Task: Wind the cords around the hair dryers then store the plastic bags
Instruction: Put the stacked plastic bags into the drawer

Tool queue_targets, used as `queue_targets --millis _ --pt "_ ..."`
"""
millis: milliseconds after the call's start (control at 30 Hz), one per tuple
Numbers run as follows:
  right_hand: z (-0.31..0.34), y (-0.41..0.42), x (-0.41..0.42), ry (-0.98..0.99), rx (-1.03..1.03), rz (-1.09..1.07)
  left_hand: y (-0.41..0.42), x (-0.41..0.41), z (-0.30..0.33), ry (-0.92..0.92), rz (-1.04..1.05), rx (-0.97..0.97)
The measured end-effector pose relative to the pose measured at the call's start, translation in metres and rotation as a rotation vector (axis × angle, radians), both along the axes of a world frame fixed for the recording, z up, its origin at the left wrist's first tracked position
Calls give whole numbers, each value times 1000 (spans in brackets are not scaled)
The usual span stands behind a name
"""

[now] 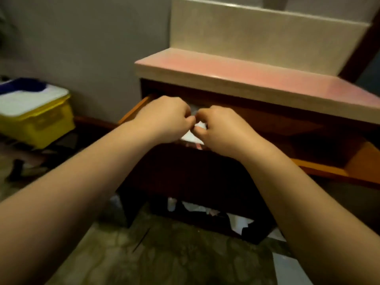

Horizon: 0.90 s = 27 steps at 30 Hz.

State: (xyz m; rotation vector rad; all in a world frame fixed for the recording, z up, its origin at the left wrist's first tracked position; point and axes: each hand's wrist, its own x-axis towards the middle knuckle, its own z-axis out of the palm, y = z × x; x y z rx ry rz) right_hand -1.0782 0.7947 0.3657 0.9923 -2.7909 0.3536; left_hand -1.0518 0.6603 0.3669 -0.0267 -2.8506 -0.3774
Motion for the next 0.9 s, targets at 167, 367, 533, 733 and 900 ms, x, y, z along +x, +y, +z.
queue_targets --millis 167,367,533,733,900 --pt "-17 -26 77 18 -61 242 -27 101 -32 2 284 14" --pt "-62 -95 170 -132 173 563 -71 252 -82 -244 643 24" --pt "-92 -172 279 -132 235 853 -108 390 -103 -304 928 88" --pt "-112 -277 446 -122 313 1158 -152 573 -127 -406 1264 175" --pt "-111 -349 587 -160 231 1405 -161 707 -136 -521 1537 261"
